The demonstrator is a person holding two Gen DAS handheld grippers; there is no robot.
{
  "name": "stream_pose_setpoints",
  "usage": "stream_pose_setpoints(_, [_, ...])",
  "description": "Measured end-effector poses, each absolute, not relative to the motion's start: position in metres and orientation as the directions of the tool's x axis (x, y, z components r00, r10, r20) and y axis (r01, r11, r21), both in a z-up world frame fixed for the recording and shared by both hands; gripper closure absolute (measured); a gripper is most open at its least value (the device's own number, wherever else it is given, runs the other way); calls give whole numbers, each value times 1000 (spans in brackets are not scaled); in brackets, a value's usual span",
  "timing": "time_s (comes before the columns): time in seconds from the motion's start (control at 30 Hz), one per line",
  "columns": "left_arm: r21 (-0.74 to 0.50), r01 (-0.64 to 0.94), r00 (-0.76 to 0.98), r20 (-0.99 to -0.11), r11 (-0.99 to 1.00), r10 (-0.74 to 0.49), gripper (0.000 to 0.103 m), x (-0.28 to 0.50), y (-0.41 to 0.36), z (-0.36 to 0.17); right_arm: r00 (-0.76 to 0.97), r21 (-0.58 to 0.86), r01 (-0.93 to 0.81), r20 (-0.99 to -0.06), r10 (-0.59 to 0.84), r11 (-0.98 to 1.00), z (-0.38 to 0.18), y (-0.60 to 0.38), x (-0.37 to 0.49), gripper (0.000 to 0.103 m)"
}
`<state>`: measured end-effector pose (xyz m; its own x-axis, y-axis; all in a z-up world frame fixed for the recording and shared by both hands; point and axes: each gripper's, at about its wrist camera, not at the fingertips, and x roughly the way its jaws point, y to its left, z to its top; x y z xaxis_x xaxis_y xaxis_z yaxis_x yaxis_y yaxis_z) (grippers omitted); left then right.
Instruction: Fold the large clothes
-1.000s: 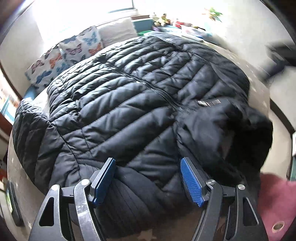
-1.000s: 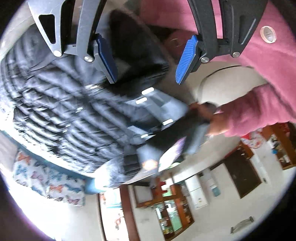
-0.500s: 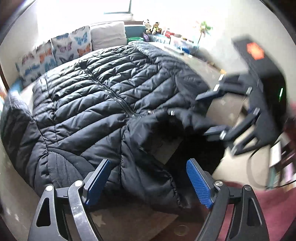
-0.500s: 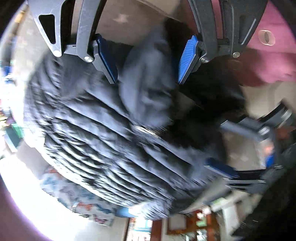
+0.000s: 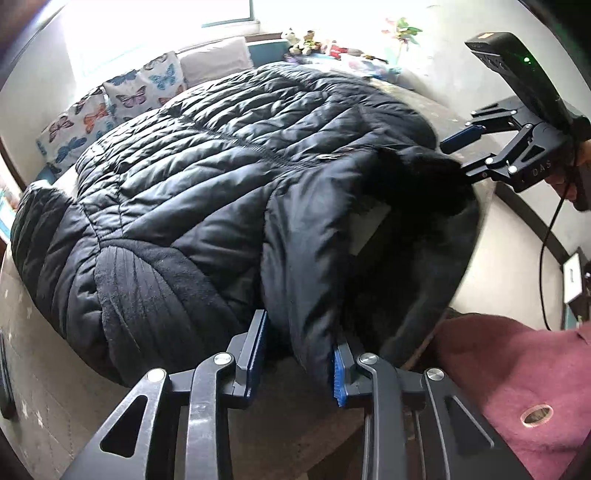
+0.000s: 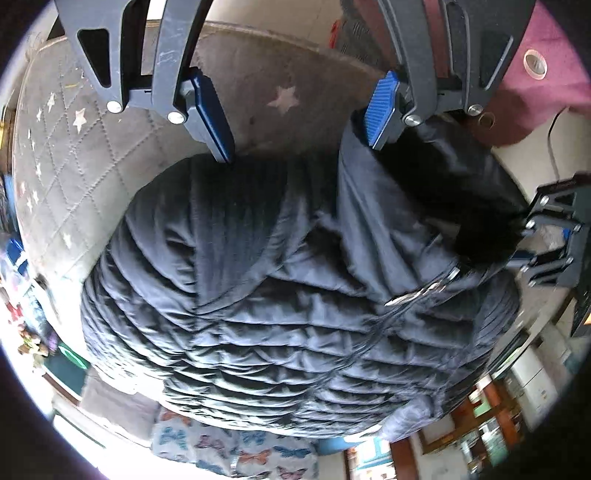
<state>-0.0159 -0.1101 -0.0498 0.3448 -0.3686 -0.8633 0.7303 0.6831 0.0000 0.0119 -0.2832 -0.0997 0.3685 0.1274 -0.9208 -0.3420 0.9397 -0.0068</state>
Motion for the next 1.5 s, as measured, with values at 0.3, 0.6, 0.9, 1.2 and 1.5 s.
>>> stream_pose_setpoints(0.3, [-62, 772, 370, -766, 633, -526, 65, -5, -85, 36, 499, -39, -470, -836, 229, 882, -33, -262, 13, 31])
stream_pose_setpoints(0.6, [-128, 676, 379, -784, 726, -491, 66, 93, -125, 16, 522, 3, -377, -826, 215, 926, -82, -249, 88, 31])
stream_pose_setpoints(0.9, [-59, 764, 320, -830, 642, -457, 68, 72, -175, -60, 472, -46, -459, -859, 199, 887, -129, -228, 50, 30])
stream_pose_setpoints(1.2, [-57, 749, 351, -810, 660, -469, 67, 66, -171, -70, 468, 34, -456, -841, 272, 890, -106, -254, 47, 28])
stream_pose_setpoints(1.5, [-64, 749, 339, -818, 660, -464, 66, 60, -166, -62, 567, 185, -164, -787, 246, 969, -43, -390, 110, 28])
